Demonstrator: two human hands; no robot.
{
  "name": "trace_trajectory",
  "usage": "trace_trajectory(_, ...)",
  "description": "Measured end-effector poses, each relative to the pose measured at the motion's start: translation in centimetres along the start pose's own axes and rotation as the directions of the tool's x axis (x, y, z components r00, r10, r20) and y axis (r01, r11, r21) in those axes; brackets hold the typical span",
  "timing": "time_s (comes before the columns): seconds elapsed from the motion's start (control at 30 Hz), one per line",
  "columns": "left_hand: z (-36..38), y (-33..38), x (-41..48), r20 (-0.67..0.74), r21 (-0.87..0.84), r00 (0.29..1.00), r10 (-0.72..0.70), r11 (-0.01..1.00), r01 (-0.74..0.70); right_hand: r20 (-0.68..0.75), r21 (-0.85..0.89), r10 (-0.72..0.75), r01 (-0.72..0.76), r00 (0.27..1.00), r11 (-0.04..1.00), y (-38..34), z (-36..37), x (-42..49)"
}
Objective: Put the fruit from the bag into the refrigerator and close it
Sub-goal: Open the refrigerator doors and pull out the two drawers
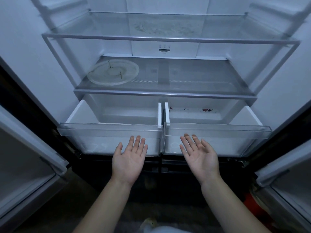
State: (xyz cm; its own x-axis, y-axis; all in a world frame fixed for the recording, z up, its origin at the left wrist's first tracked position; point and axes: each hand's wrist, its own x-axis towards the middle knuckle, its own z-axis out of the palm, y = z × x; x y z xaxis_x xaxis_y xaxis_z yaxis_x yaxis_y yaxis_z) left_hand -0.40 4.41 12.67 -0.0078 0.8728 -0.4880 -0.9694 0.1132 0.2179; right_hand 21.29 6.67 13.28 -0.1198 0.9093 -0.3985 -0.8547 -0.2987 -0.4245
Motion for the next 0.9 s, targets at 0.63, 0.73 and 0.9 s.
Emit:
trace_trajectory(0.63,-0.6,0.5,-1.1,-0.045,-0.02,0.998,-0.046,0.999,0.045,-0.029,0.013,-0.002,0.003,1.0,1.0,1.4,-0.8,-2.1)
trace_trajectory(0.73,-0.9,0.6,-1.4,-0.04,-0.019,0.998,-0.041,0.999,0.04,-0.051,0.018,-0.001,0.002,0.999,1.0,1.4,-0.8,-2.3)
trace_trajectory(0.9,-1.0,0.9,-1.7,-0.027,0.008,0.998,-0.052,0.999,0.052,-0.062,-0.007,-0.007,0.006,0.998,1.0,1.4,-0.6,-2.5)
